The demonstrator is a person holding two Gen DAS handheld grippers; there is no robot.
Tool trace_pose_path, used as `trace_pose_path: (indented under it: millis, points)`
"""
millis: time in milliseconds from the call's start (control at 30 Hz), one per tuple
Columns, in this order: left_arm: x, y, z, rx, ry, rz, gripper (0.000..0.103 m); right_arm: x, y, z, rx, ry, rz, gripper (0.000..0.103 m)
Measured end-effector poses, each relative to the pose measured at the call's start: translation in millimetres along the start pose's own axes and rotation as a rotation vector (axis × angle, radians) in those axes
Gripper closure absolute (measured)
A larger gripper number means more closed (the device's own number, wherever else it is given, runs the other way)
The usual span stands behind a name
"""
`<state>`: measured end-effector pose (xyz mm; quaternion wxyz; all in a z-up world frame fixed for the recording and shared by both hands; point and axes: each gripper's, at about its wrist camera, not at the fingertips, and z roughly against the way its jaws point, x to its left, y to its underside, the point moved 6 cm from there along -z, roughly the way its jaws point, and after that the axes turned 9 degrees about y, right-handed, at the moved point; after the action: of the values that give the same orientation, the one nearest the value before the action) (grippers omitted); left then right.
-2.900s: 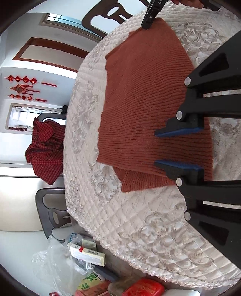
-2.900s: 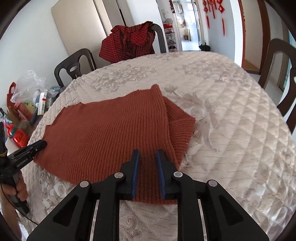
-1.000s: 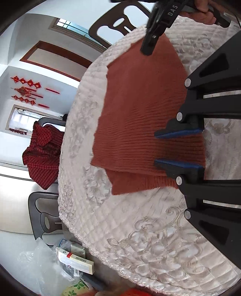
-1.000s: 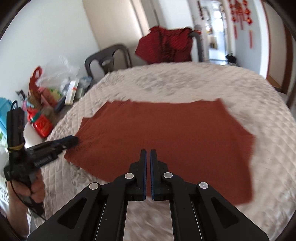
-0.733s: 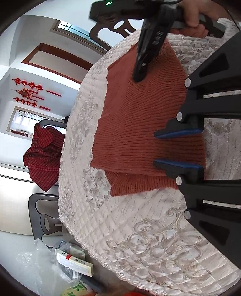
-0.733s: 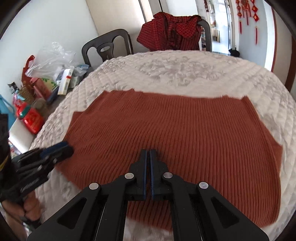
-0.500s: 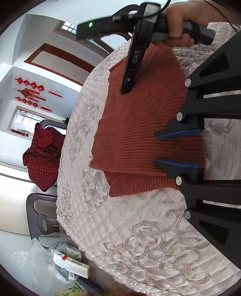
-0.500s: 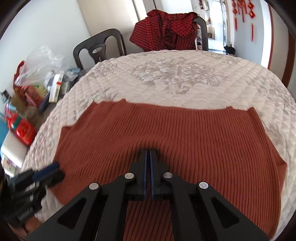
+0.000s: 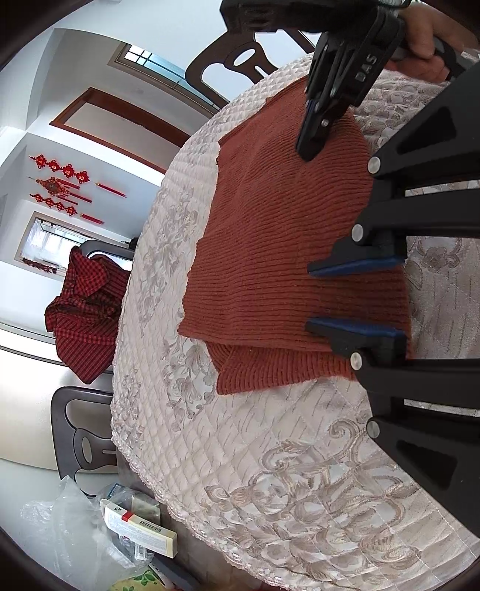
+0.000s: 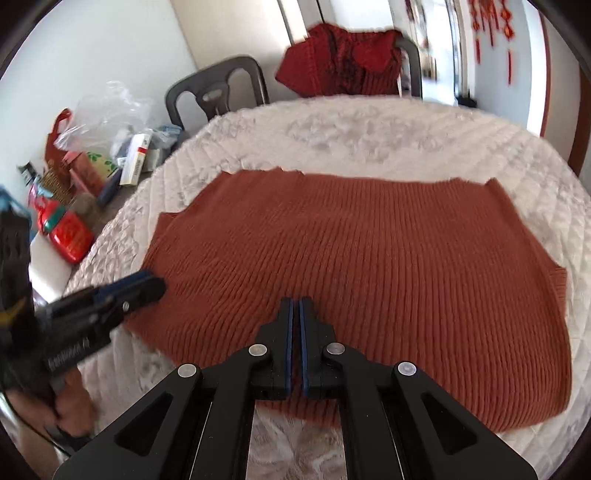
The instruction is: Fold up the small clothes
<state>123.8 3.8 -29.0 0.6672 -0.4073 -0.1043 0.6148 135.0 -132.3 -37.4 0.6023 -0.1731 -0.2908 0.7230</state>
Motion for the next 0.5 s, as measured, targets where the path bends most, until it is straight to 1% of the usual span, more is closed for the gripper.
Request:
trace_pose_path:
  millis: [100,167,233,300,367,400,467,500]
  points:
    - [1,0,0,0.002,0.006,-0.005,0.078,5,4,9,0.0,-0.038,-0.008,0.101]
    - [1,-1,-1,0.001,0.013,0.0,0.078,8,11,3,0.011,-0.03,0.019,0.101]
    - [0,-1,1,-0.001,0.011,-0.005,0.078,8,13,5,0.011,-0.034,0.006,0.101]
    - [0,-1,6,-0.007,0.005,-0.009,0.078,9,13,11,0.002,-0.058,-0.007,0.101]
    - [4,-4,15,-0.026,0.016,0.015,0.078,8,19,7,0.017,-0.053,-0.001,0.101]
    - [8,-6,19,-0.039,0.012,0.028,0.077,6,23,1,0.029,-0.068,-0.012,0.101]
    - [20,-11,26,-0.065,-0.028,0.039,0.075,3,21,3,0.04,-0.086,-0.037,0.101]
    - [26,-12,26,-0.067,-0.039,0.051,0.069,2,20,6,0.037,-0.087,-0.045,0.101]
